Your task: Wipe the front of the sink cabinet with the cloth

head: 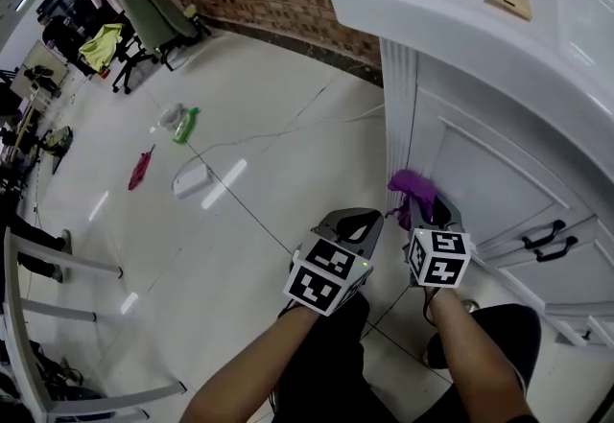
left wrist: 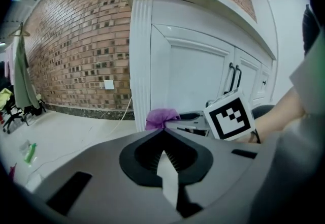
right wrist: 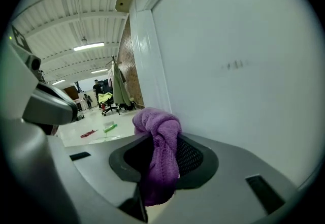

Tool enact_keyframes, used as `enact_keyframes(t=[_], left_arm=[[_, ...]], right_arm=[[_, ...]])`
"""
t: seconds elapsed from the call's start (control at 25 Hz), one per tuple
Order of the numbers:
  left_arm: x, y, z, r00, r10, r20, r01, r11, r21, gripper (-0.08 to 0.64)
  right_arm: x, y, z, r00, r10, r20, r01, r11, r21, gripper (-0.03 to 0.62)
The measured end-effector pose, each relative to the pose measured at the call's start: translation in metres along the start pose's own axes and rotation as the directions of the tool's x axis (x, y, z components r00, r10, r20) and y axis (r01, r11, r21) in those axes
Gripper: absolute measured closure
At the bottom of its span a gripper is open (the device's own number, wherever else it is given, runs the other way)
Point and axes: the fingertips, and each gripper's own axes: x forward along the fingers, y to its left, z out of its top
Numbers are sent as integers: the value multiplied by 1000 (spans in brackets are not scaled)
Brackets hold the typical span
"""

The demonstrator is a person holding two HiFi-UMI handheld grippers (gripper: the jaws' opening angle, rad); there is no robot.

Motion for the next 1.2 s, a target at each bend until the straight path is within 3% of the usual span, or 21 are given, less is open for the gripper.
enact_keyframes(t=[0.6, 1.0, 1.2], left_arm=[[40, 2, -49, 993, -37, -113, 31, 998, -54, 555], [48, 8, -57, 994, -22, -103, 15, 997, -70, 555], [46, 11, -58, 995, -19, -94, 13, 998, -66, 555]], right_arm=[[42, -24, -117, 974, -32, -225, 53, 995, 89, 476], [62, -24, -158, 946, -39, -322, 68, 995, 79, 476], [67, -33, -180, 916, -50, -398, 91, 992, 85, 476]])
